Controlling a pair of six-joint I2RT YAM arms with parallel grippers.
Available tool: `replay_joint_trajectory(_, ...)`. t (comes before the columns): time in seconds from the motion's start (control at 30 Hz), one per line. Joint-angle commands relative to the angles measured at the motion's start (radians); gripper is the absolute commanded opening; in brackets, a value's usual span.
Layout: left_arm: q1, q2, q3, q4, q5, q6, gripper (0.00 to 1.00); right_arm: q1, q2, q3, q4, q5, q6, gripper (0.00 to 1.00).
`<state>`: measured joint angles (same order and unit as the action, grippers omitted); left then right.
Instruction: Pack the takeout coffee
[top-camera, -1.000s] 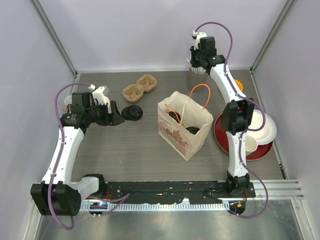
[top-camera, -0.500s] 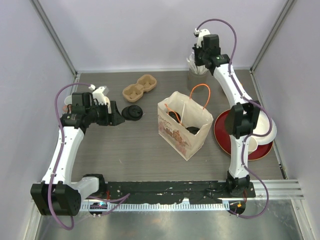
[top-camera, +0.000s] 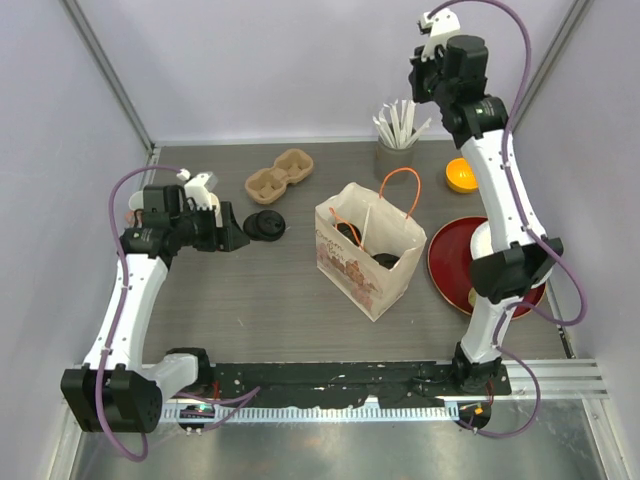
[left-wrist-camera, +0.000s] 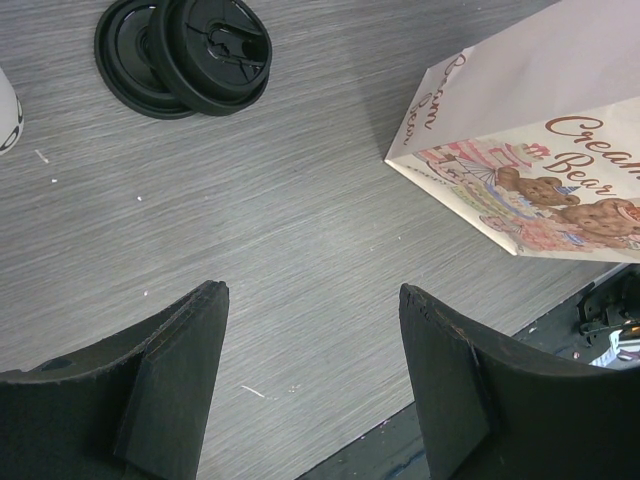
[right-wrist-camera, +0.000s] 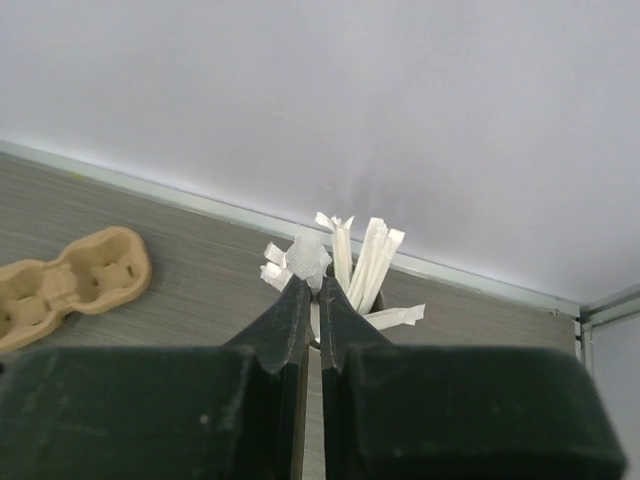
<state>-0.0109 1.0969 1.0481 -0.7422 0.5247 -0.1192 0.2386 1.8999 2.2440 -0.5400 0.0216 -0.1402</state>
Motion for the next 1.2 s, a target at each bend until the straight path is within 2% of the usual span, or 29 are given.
replay_joint_trajectory(0.0,0.006,-0.037,0.000,0.015,0.023,0.009,0.73,0.001,-0.159,0.071,-0.002,-0.138,0.051,0.01)
replay_joint_trajectory(0.13,0.006,-0.048,-0.002,0.015,0.026,0.009,0.73,-0.001,-0.335,-0.026,0.057,-0.397,0.160,0.01)
replay_joint_trajectory(0.2,0.006,-0.052,0.000,0.014,0.026,0.010,0.73,0.001,-0.370,-0.072,0.066,-0.591,0.206,0.01)
replay_joint_trajectory(0.33,0.006,-0.051,-0.002,0.014,0.034,0.006,0.73,0.007,-0.432,-0.130,-0.006,-0.733,0.278,0.01)
replay_joint_trajectory(0.47,0.006,-0.046,-0.007,0.026,0.040,-0.003,0.73,0.007,-0.551,-0.263,-0.051,-0.753,0.231,0.01)
replay_joint_trajectory(0.6,0.006,-0.038,-0.010,0.038,0.049,-0.022,0.73,0.013,-0.598,-0.432,-0.037,-0.787,0.258,0.01)
replay_joint_trajectory(0.87,0.006,-0.046,-0.008,0.033,0.055,-0.023,0.73,0.050,-0.542,-0.442,-0.210,-0.712,0.151,0.01)
replay_joint_trajectory(0.93,0.006,-0.051,-0.011,0.035,0.055,-0.023,0.73,0.093,-0.509,-0.425,-0.290,-0.674,0.108,0.01)
replay_joint_trajectory(1.07,0.006,-0.055,-0.013,0.035,0.052,-0.023,0.73,0.159,-0.486,-0.442,-0.345,-0.571,0.076,0.01)
replay_joint_trajectory(1.13,0.006,-0.057,-0.014,0.032,0.051,-0.023,0.73,0.179,-0.478,-0.437,-0.354,-0.559,0.076,0.07)
replay_joint_trajectory(1.17,0.006,-0.058,-0.013,0.033,0.052,-0.022,0.73,0.180,-0.475,-0.428,-0.356,-0.551,0.077,0.17)
